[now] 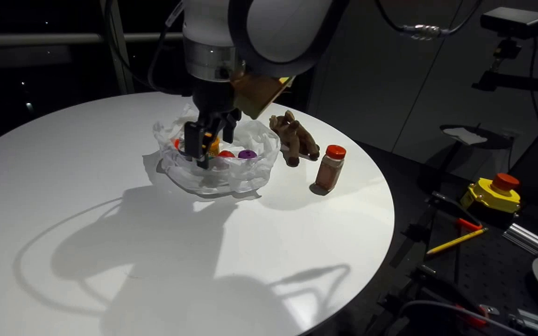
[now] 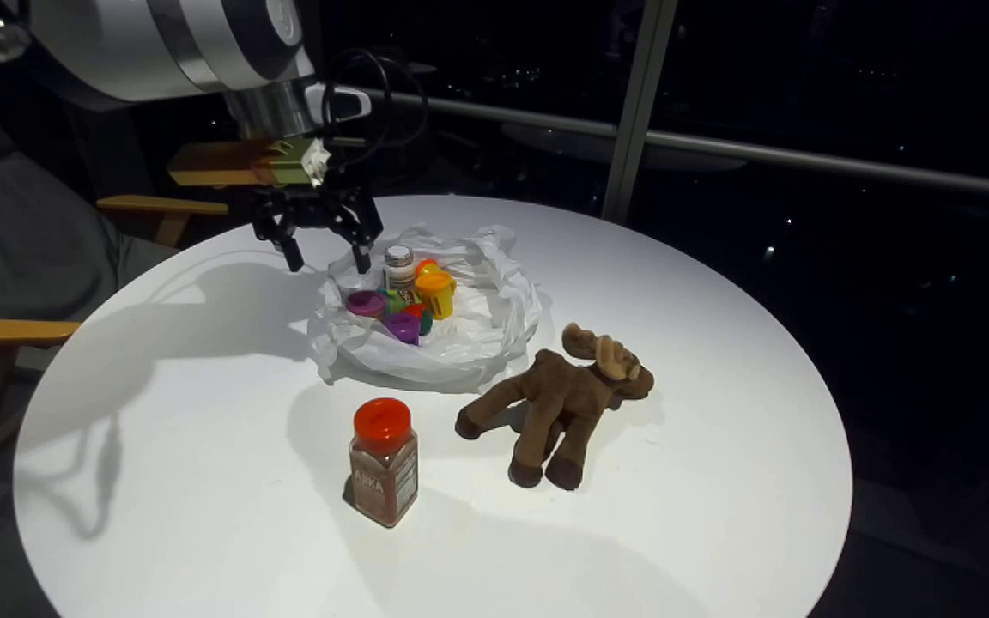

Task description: Pick up all the objects from plastic bag and put it on the table.

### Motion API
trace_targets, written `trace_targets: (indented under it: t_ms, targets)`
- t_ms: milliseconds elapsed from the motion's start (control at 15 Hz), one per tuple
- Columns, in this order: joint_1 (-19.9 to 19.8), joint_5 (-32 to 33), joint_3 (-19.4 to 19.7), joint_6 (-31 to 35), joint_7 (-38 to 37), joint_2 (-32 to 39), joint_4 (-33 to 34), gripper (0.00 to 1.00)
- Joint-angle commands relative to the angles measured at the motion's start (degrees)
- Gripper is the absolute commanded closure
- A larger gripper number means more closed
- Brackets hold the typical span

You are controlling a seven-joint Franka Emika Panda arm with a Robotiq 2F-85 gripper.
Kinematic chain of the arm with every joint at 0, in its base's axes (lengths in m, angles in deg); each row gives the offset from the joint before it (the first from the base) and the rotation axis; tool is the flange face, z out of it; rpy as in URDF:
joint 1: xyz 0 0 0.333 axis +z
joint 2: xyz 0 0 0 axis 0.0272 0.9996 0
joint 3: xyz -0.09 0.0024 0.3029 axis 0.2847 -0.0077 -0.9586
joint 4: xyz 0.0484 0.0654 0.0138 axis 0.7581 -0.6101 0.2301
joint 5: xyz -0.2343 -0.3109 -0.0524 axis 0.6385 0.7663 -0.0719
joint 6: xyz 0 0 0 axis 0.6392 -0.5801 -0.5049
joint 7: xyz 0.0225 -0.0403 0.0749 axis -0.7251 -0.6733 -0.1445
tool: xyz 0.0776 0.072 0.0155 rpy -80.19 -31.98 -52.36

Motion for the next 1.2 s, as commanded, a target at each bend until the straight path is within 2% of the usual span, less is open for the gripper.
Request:
trace_targets:
  t_ms: [0, 200, 467, 1133]
  targets:
    - [2.2, -0.3, 3.0, 0.9, -1.6, 6.0, 10.8, 0.00]
    - [1.3, -1.8, 4.0, -0.1, -0.4, 8.6, 17.1, 0.00]
    - [-0.5, -3.5, 4.6, -1.5, 1.4, 11.1, 22.0, 0.00]
    - [-4.2, -8.0, 2.6, -7.1, 8.2, 15.4, 27.4, 0.00]
